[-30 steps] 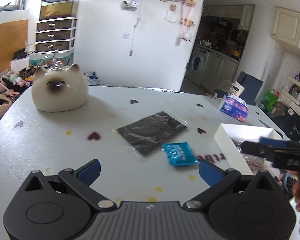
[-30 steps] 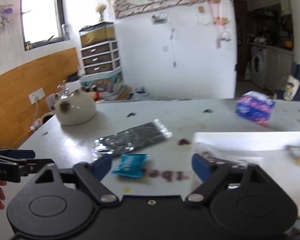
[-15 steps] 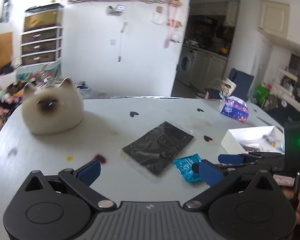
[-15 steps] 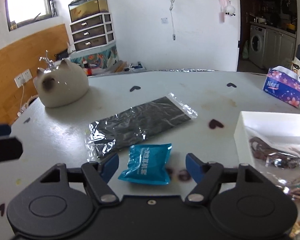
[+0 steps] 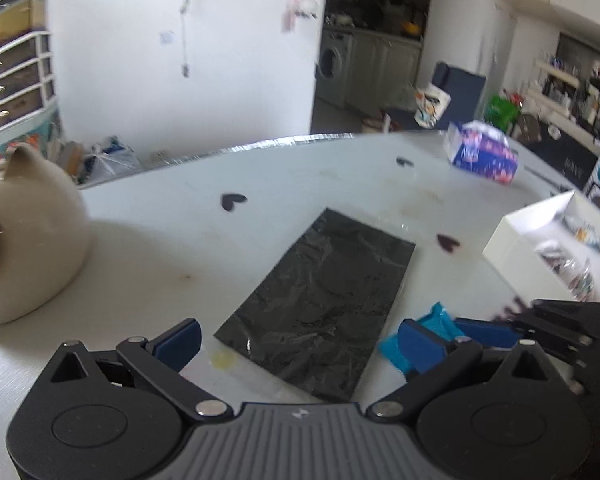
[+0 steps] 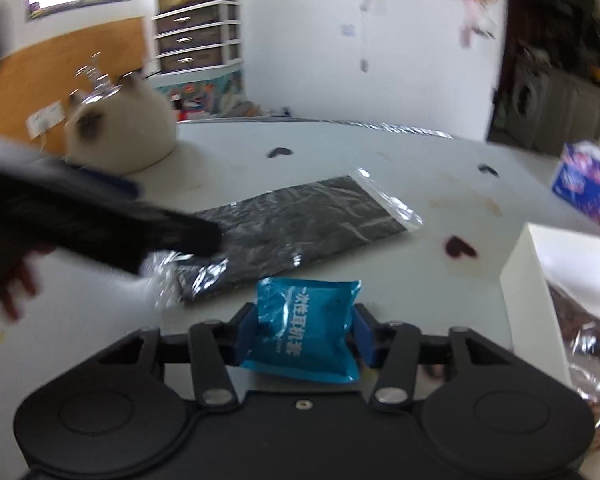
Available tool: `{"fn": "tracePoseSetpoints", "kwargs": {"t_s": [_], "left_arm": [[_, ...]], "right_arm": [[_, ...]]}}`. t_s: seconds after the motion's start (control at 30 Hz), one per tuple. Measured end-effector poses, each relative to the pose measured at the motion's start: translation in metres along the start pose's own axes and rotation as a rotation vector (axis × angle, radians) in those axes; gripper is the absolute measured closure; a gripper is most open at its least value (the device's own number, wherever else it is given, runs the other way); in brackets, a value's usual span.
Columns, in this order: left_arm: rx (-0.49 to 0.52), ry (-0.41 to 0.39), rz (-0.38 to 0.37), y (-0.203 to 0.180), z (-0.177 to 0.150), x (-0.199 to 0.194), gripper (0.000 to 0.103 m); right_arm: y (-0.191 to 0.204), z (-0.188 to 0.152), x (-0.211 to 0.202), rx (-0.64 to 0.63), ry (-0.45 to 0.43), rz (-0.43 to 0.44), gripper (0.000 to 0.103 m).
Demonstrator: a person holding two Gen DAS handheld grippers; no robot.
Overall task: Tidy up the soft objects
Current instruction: 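Grasp the black plastic bag with the left tool while the right holds the blue packet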
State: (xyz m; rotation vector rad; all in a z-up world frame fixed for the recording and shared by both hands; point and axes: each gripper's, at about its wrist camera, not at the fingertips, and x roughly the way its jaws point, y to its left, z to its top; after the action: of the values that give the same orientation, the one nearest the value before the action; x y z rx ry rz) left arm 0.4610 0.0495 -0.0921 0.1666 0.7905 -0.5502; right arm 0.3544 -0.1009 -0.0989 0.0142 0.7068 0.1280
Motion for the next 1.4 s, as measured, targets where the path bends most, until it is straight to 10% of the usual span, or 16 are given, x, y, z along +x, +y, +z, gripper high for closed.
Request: {"fn": "tracePoseSetpoints", "kwargs": {"t_s": [0.5, 0.87, 1.13, 1.4], "left_arm": [[0.319, 0.155, -0.147, -0.022, 0.039, 0.075, 0.0], [0.337, 0.155, -0.182, -0.028, 0.046, 0.083, 0.002], [0.216, 0.116, -0.09, -0.042, 0.022, 0.049, 0.044], [0.076, 0.059, -0.029, -0.049, -0.002, 0.016, 0.053]], "right_arm": [[-0.01, -0.041, -0.058, -0.076, 0.041, 0.173, 0.056], [-0.015, -0.043, -0.065, -0.098, 0.071, 0.223, 0.056], [-0.02, -0.048, -0.074, -0.091, 0.09, 0.264, 0.062], [-0.021, -0.061, -0.089, -0.086, 0.094, 0.287, 0.064]]}}
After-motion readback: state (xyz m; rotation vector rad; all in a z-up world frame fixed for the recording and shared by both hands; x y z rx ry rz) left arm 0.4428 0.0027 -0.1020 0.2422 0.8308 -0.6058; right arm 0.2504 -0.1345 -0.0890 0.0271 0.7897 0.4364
